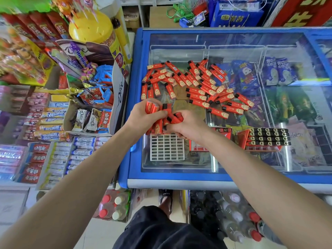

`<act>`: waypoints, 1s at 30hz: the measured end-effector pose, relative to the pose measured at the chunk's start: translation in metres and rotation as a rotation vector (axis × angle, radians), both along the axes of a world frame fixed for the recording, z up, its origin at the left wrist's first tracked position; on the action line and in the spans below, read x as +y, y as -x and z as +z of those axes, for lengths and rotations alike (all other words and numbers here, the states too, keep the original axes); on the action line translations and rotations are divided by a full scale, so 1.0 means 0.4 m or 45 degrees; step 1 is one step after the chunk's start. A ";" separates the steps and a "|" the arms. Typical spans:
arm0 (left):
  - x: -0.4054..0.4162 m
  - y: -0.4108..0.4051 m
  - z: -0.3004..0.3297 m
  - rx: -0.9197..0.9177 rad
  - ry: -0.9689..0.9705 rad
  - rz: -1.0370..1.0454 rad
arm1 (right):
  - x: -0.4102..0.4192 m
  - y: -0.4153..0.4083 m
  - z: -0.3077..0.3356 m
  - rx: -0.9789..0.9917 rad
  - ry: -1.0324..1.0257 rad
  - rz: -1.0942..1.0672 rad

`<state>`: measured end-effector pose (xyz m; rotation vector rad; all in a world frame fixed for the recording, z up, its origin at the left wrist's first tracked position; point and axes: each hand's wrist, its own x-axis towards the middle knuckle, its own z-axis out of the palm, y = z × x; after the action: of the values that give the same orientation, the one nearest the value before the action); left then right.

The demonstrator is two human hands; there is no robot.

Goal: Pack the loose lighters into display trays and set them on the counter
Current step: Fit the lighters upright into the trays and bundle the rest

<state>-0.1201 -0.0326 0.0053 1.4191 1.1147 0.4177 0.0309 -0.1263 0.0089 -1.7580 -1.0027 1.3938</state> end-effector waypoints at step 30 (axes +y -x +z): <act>-0.023 0.060 -0.093 0.664 -0.642 -0.440 | -0.063 -0.042 -0.095 -1.123 -0.391 0.345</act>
<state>-0.1439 -0.0419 -0.0320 2.2115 1.1828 0.0722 0.0477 -0.1515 -0.0289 -2.0609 -1.8494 0.4955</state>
